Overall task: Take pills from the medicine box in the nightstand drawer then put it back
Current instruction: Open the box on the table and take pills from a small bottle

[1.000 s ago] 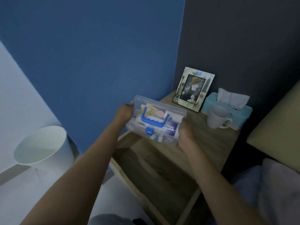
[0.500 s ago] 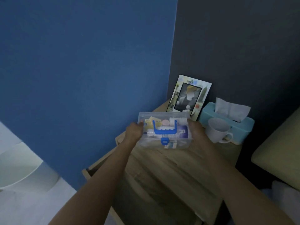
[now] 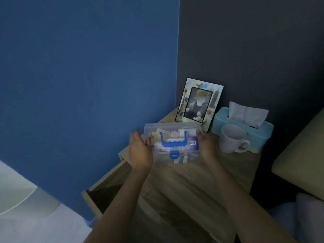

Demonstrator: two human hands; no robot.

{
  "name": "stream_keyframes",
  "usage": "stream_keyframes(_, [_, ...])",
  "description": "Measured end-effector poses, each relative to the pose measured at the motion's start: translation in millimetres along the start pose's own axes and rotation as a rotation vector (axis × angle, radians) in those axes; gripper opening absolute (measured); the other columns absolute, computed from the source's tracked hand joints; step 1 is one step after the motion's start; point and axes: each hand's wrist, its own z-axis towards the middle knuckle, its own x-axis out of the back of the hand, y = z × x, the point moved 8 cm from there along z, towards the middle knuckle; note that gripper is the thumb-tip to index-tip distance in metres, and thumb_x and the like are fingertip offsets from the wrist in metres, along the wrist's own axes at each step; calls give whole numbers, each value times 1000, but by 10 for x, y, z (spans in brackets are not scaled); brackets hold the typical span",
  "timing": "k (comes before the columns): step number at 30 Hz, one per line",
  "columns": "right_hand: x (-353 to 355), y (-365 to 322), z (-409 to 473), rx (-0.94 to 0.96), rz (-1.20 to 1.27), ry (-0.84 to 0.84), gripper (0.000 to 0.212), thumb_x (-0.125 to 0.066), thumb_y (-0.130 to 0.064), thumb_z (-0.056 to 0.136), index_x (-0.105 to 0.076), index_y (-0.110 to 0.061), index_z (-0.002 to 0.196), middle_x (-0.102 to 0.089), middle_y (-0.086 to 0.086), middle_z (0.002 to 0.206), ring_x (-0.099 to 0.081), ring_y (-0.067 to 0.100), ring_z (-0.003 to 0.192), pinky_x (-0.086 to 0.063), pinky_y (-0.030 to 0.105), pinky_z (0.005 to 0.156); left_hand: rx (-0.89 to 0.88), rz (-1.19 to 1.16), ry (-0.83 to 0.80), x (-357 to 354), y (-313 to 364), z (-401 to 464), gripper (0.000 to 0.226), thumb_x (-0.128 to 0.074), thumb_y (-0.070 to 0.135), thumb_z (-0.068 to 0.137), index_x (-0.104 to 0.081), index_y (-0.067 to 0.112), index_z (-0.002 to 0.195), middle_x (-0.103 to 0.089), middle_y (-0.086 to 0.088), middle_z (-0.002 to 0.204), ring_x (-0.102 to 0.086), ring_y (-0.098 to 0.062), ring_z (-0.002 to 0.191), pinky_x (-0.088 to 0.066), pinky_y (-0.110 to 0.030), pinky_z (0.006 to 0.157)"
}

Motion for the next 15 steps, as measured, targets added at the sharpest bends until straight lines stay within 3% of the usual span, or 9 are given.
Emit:
stream_keyframes(2, [6, 2, 7, 14, -3, 6, 47, -38, -38, 102, -63, 2, 105, -69, 27, 104, -67, 40, 96, -52, 53, 92, -190, -54, 164, 127, 212, -282, 24, -47, 40, 95, -56, 19, 100, -58, 0, 98, -55, -10, 88, -47, -26, 75])
stream_keyframes(3, [4, 9, 14, 18, -2, 7, 47, -38, -38, 102, -64, 2, 104, -69, 27, 103, -68, 40, 96, -52, 53, 91, -188, -105, 142, 62, 224, -420, 25, -44, 46, 94, -55, 25, 84, -58, 6, 82, -53, -4, 73, -45, -21, 65])
stream_keyframes(5, [-3, 20, 23, 28, -10, 7, 45, -38, -38, 102, -64, -1, 100, -69, 26, 102, -68, 40, 95, -52, 54, 91, 8, -213, -93, -260, 127, -626, 50, -33, 64, 89, -56, 26, 68, -58, 6, 61, -55, -4, 57, -40, -18, 53])
stream_keyframes(7, [-11, 23, 32, 37, -20, 12, 43, -38, -39, 102, -64, -6, 98, -70, 24, 102, -68, 38, 95, -51, 54, 92, 290, -305, -323, -587, -18, -752, 67, -30, 73, 83, -67, 19, 70, -67, 1, 65, -63, -10, 64, -45, -25, 59])
stream_keyframes(9, [-18, 33, 42, 34, -19, 18, 40, -38, -40, 101, -64, -12, 89, -71, 22, 101, -68, 37, 94, -51, 55, 92, 464, -403, -376, -714, -95, -769, 67, -35, 73, 83, -71, 17, 71, -72, -2, 72, -66, -14, 70, -47, -28, 64])
stream_keyframes(12, [-1, 41, 46, 34, -20, 46, 36, -39, -41, 101, -58, -22, 76, -71, 22, 98, -68, 37, 92, -52, 56, 91, 465, -368, -389, -735, -97, -709, 57, -35, 73, 82, -68, 28, 72, -71, 0, 82, -61, -12, 71, -42, -29, 66])
stream_keyframes(15, [-1, 59, 50, 30, -14, 53, 38, -39, -42, 100, -60, -17, 80, -71, 22, 97, -69, 37, 90, -53, 57, 89, 466, -331, -438, -773, -88, -700, 66, -31, 78, 80, -70, 27, 93, -70, -2, 95, -62, -17, 81, -44, -33, 80])
